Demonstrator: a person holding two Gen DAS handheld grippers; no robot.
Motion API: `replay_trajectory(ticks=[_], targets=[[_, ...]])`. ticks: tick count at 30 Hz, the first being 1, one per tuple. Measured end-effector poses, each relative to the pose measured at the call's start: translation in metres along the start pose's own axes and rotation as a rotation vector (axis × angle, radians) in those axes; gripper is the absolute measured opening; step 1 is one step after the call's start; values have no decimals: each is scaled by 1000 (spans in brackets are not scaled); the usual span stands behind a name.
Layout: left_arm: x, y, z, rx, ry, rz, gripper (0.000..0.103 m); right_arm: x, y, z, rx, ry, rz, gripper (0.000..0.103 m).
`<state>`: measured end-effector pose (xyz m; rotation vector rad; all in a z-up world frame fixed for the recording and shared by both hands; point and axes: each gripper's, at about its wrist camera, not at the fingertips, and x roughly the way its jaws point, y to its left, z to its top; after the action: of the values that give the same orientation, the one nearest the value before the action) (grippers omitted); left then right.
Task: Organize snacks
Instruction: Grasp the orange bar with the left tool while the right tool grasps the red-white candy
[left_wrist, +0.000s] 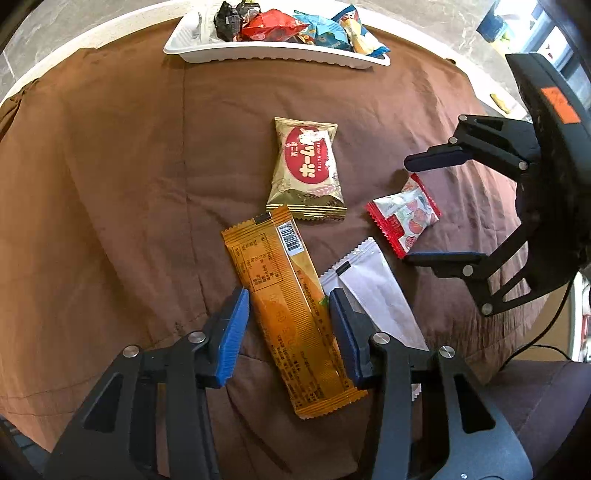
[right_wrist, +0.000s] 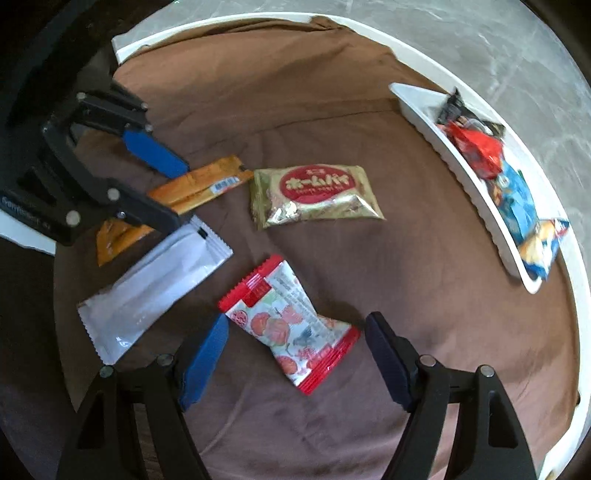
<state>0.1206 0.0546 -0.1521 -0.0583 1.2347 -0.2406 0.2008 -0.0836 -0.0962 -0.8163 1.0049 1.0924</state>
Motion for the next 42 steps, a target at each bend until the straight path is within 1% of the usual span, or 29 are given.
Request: replay_trajectory(ticks=[2, 6, 10, 14, 17, 18, 20, 28, 33, 42], targets=[[0, 1, -1, 7, 1, -2, 43, 1, -4, 2, -1, 6, 17, 74], [0, 0, 0, 16, 3, 3, 43, 1, -9, 5, 0, 6, 45, 59], [1, -4, 0, 40, 3, 22, 43, 3, -15, 7, 40, 9, 62, 50], [1, -2, 2, 37, 3, 13, 43, 3, -22, 6, 94, 4, 76, 50], [1, -1, 2, 34, 1, 4, 42, 1, -30, 3, 153, -5, 106, 50], [1, 0, 2, 27, -1, -3, 40, -1, -32, 2, 174, -12, 116, 50], [0, 1, 2, 16, -2, -18, 39, -3, -39, -2, 223, -30, 147, 50], [-3, 4, 1, 9, -7, -40, 37, -3, -42, -14, 340, -59, 207, 50], [-7, 7, 1, 5, -15, -42, 37, -6, -42, -21, 395, -78, 243, 50], [-19, 13, 4, -23, -40, -79, 37, -12, -46, -32, 476, -109, 323, 49]])
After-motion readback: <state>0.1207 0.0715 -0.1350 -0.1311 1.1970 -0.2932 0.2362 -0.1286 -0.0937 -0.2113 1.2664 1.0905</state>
